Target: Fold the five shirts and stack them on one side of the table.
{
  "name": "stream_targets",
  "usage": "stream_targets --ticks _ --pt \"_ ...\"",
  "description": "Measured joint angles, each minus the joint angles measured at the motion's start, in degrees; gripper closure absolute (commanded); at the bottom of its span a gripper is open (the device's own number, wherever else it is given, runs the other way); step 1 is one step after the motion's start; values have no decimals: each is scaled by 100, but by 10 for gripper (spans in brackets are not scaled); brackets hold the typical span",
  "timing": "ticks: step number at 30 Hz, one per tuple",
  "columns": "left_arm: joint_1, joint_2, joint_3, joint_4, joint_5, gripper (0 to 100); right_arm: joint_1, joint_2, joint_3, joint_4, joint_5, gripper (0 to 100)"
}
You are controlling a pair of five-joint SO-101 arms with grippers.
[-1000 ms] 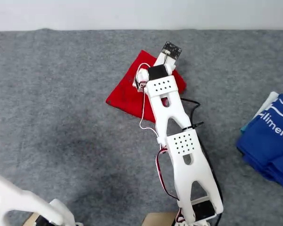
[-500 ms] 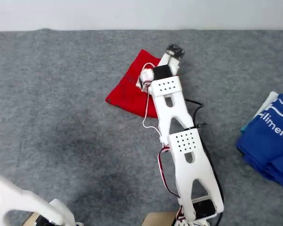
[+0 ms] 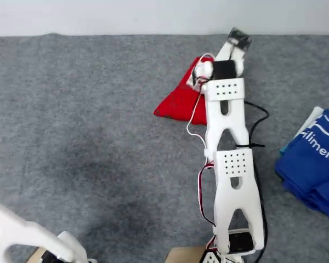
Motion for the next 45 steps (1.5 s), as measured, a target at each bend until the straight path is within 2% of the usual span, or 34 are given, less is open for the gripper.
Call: stream_targets --ticks 8,19,33,45 --pt "0 0 0 -53 -44 998 44 -932 0 9 70 991" --pt "0 0 0 -211 -193 998 624 -1837 114 18 580 991" --pt "0 0 0 -281 -193 998 1354 -4809 4255 35 870 991" --pt "0 0 0 -281 -193 998 2646 -6004 5609 35 1697 991"
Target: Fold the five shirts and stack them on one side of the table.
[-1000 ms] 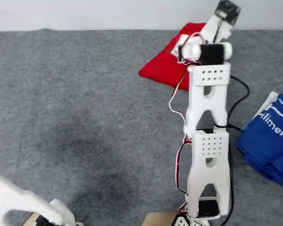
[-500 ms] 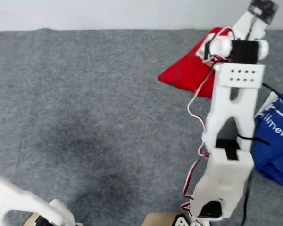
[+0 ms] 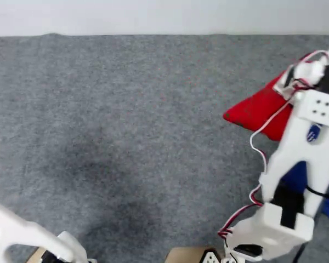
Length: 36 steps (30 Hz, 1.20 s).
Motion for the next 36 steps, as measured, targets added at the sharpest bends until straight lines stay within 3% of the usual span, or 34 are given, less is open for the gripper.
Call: stream_targets --ticks 17,25,36 --pt "0 0 18 0 0 998 1538 -501 967 0 888 991" --pt "0 0 18 0 0 998 1934 -510 1477 -9 1222 991" --pt "0 0 18 0 0 998 2743 -510 2866 -1073 1873 991"
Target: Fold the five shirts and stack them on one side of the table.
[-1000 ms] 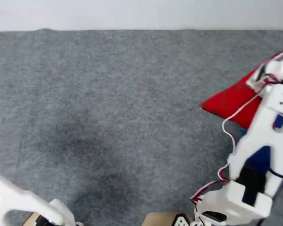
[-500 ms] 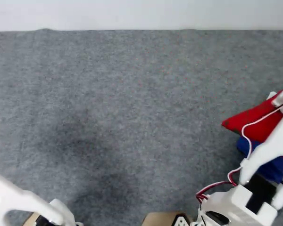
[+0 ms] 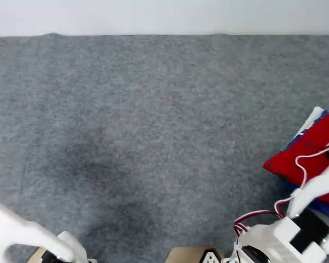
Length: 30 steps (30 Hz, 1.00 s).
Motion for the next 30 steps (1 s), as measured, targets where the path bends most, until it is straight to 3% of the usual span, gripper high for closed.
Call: stream_targets --ticks 16,19,24,30 --pt "0 0 158 0 0 998 343 0 1257 -1881 765 985" --pt "0 0 158 0 0 998 413 0 1424 -2101 818 913" --pt "0 0 158 0 0 998 580 0 1424 -2154 985 686" --pt "0 0 158 0 0 998 791 -308 1398 -1996 985 659"
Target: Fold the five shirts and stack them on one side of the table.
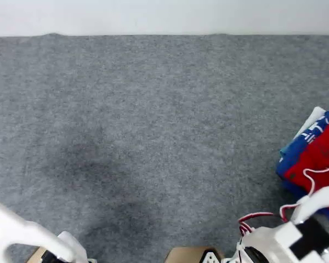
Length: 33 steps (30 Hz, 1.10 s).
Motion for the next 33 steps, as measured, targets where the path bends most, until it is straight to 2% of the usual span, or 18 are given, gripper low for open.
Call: stream_targets --ticks 7,11,13,17,19,22,28,33 --pt "0 0 158 0 0 998 -149 -633 -141 290 0 660" --pt "0 -26 158 0 0 998 -413 -730 -141 290 -246 669" --pt "0 -26 158 0 0 998 -545 -730 -141 316 -360 726" --pt "0 -26 158 0 0 998 -774 -730 -70 264 -457 918" --pt "0 -26 158 0 0 998 -862 -730 176 35 -466 998" --pt "0 -26 158 0 0 998 -941 -730 686 -580 -466 956" --pt "0 -26 158 0 0 998 -1248 -62 1477 -2110 -484 988" --pt "0 -26 158 0 0 998 -1468 492 1486 -2558 -484 988"
